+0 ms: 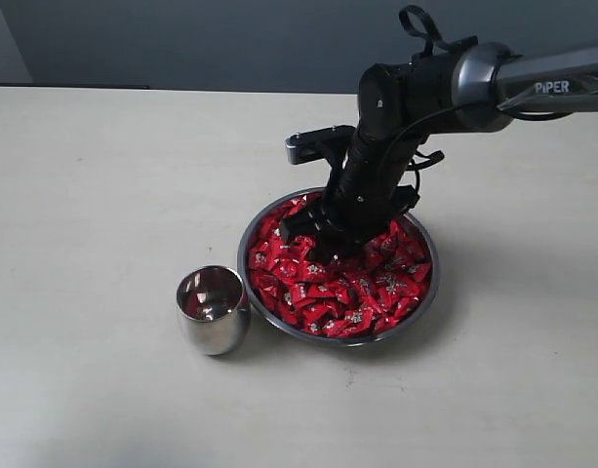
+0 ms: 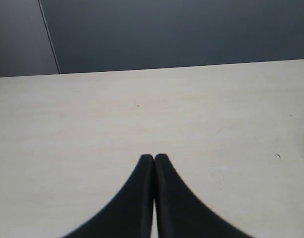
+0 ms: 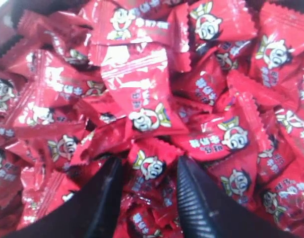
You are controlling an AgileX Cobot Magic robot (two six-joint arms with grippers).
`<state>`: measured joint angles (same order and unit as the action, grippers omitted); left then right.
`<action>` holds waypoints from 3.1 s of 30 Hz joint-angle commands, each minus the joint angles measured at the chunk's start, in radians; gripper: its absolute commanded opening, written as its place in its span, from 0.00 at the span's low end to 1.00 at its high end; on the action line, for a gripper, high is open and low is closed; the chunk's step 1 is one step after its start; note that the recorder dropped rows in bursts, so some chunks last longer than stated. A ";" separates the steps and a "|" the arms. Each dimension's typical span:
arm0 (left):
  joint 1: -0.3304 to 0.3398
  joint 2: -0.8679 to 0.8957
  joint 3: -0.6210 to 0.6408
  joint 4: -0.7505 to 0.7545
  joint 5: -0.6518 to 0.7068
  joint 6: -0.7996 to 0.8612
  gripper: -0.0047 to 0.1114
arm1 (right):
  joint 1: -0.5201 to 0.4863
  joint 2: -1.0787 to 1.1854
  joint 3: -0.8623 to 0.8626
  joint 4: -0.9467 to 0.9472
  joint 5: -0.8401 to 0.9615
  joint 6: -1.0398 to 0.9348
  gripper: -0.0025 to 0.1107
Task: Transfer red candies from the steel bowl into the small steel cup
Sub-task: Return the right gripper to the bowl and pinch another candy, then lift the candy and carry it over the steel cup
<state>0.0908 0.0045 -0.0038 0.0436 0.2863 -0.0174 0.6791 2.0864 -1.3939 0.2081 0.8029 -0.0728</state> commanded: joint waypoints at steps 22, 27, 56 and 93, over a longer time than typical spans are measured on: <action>-0.007 -0.004 0.004 0.001 -0.002 -0.003 0.04 | 0.001 0.040 -0.007 0.029 -0.006 -0.002 0.09; -0.007 -0.004 0.004 0.001 -0.002 -0.003 0.04 | 0.001 0.040 -0.007 0.024 -0.006 -0.007 0.01; -0.007 -0.004 0.004 0.001 -0.002 -0.003 0.04 | 0.001 -0.035 -0.127 -0.161 0.160 0.000 0.01; -0.007 -0.004 0.004 0.001 -0.002 -0.003 0.04 | 0.234 -0.036 -0.314 0.148 0.275 -0.743 0.01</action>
<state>0.0908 0.0045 -0.0038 0.0436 0.2863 -0.0174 0.8786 2.0353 -1.7051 0.3937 1.0607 -0.8058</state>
